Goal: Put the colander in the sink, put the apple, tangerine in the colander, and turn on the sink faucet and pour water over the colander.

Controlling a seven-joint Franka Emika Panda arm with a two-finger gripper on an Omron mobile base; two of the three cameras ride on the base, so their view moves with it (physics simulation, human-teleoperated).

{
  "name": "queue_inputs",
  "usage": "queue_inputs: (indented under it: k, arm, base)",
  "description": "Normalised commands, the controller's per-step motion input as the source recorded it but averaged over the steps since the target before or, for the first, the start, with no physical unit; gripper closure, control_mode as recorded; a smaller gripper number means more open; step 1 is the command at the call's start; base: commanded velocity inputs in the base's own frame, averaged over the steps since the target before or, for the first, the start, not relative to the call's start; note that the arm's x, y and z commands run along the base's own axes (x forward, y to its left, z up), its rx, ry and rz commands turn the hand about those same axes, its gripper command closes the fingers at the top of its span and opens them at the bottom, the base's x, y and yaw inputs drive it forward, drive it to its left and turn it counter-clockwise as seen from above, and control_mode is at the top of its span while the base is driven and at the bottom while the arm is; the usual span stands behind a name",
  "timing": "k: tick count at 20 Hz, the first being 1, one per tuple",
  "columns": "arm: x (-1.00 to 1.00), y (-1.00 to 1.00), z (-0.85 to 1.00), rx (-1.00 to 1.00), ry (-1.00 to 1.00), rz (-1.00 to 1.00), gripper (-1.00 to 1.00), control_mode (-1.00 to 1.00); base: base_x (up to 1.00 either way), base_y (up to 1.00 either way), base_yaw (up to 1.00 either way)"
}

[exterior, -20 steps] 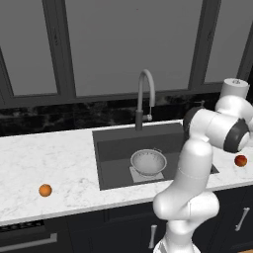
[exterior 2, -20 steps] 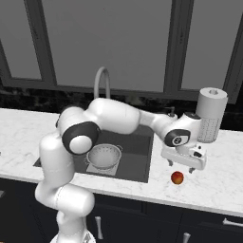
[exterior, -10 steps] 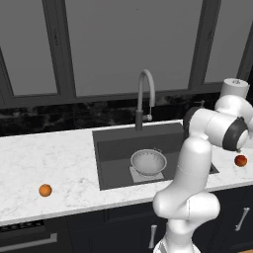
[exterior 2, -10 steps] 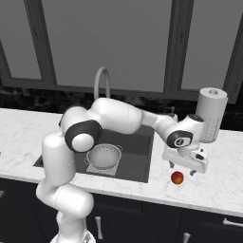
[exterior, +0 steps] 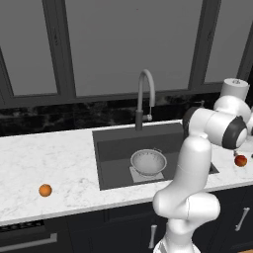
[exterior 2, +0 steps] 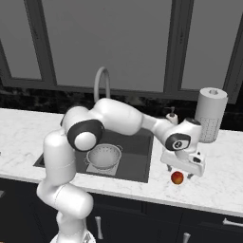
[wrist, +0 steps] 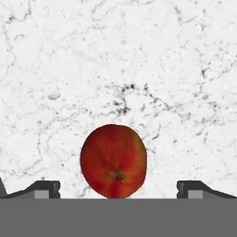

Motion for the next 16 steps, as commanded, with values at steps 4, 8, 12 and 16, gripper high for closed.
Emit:
queue_inputs:
  k: [4,8,12,16]
  arm:
    - [0.0,0.0,-0.23,0.0,0.01,0.0,-1.0,-1.0]
    - [0.0,0.0,-0.3,0.0,0.0,0.0,-1.0,-1.0]
    - [0.0,0.0,-0.26,0.0,0.0,0.0,-1.0,-1.0]
    - [0.01,0.0,-0.17,0.0,0.0,0.0,1.0,-1.0]
  base:
    - [0.0,0.0,0.0]
    - [0.0,0.0,0.0]
    - [0.0,0.0,0.0]
    - [0.0,0.0,0.0]
